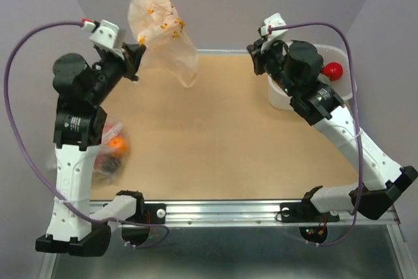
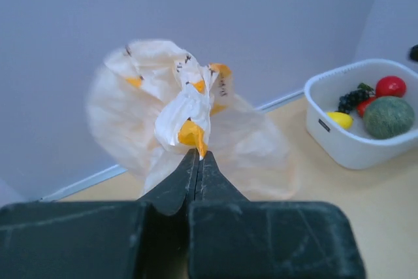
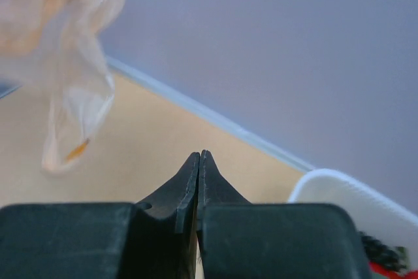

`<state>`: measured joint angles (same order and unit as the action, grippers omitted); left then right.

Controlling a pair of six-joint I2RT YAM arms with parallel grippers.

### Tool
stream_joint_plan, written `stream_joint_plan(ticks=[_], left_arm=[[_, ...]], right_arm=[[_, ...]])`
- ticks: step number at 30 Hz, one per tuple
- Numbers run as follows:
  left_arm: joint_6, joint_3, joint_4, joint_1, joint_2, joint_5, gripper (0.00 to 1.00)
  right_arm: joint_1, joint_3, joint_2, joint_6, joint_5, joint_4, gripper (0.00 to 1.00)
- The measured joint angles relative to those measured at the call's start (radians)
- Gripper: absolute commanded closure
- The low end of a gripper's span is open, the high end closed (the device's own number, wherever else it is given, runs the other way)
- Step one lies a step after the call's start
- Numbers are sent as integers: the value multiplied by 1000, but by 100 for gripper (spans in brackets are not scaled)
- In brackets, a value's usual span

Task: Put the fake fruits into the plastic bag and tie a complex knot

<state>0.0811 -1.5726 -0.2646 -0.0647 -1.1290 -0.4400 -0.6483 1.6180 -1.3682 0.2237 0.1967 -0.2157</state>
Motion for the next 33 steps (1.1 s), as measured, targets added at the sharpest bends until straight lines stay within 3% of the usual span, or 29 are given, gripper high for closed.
stream_joint_plan(ticks=[3, 5, 7, 8, 10, 12, 19, 25, 31, 33], left_arm=[[41, 165, -40, -108, 79, 54, 100], [56, 337, -76, -124, 65, 69, 100], [67, 458, -156, -124, 23, 68, 100], [72, 501, -221, -124, -26, 63, 100], [82, 517, -303, -125, -71, 39, 100], [86, 483, -335, -126, -59, -21, 100], [0, 285, -200, -130, 20, -192, 100], [-105, 68, -106, -143, -55, -240, 100], [-162, 59, -67, -166, -99, -306, 100], [-183, 66, -51, -174, -105, -330, 100]], right_arm=[[-5, -108, 14, -45, -176, -52, 100], [-15, -179, -61, -65, -284, -123, 89], [-23, -199, -167, -80, -329, -204, 58], [-23, -200, -227, -89, -345, -253, 36], [-20, -200, -262, -111, -351, -290, 16], [-18, -200, -243, -118, -361, -285, 2], [-13, -200, -87, -176, -425, -119, 0], [-13, -290, -9, -170, -510, 35, 0], [-13, -302, 11, -71, -539, 126, 0], [-13, -302, 5, -19, -537, 150, 11]])
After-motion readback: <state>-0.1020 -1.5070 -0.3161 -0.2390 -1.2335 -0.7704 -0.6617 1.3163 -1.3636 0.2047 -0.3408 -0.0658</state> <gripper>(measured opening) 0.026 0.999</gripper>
